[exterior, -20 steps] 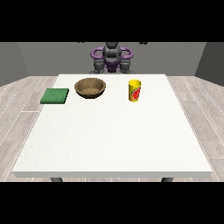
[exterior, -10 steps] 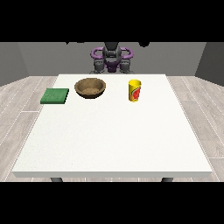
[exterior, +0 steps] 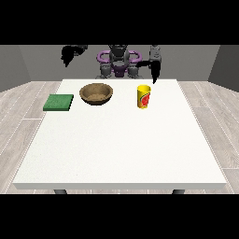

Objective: Pick the cup and pour the ball into the bowl, then pick the bowl and place it on the pad

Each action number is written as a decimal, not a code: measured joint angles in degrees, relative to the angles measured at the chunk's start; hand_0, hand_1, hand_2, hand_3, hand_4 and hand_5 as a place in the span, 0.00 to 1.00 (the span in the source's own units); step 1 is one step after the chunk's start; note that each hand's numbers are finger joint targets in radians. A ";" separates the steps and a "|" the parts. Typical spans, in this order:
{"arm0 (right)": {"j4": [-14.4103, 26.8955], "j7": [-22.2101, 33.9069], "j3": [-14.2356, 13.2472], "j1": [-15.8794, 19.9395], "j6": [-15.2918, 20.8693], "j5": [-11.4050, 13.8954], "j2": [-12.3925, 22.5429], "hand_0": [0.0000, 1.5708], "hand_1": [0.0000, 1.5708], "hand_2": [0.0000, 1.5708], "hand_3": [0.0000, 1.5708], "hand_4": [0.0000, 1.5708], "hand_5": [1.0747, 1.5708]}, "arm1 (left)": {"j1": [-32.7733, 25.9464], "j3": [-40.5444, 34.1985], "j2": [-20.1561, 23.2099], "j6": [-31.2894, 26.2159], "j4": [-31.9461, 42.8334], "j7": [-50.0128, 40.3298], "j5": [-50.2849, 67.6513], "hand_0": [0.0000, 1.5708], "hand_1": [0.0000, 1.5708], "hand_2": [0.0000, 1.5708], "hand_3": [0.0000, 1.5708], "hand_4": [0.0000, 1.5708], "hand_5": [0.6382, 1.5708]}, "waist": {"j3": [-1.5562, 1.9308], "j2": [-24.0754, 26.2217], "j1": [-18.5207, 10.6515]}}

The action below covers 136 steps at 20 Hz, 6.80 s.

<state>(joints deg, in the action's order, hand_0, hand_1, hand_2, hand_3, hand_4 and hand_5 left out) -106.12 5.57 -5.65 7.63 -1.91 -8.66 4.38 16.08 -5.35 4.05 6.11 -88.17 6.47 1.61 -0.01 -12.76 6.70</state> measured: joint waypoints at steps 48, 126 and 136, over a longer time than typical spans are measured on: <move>27.01 -1.38 -16.21 3.97 -17.06 -15.15 16.65 0.00 0.00 0.00 0.06 0.43 0.98 | 23.86 14.11 2.29 29.43 54.58 3.29 -35.88 0.87 0.87 1.00 1.00 0.92 0.96 | 0.28 11.37 3.15; 61.99 -33.57 -13.08 8.66 -8.16 -4.91 3.15 0.00 0.00 0.00 0.00 0.28 0.95 | 25.66 -19.74 28.39 -25.46 19.74 -16.31 12.39 0.00 0.00 0.00 0.00 0.65 0.97 | -1.55 5.10 -14.12; 63.19 -33.57 -12.10 10.33 -3.83 -3.52 1.43 0.00 0.00 0.00 0.00 0.30 0.95 | 23.94 -19.79 29.31 -26.36 18.11 -17.28 14.00 0.00 0.00 0.00 0.00 0.65 0.97 | -0.99 4.91 -14.86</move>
<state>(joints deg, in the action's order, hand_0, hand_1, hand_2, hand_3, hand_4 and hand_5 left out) -42.93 -28.00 -17.75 17.96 -5.74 -12.18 5.82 40.02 -25.15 33.36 -20.25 -70.06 -10.81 15.61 -1.00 -7.85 -8.16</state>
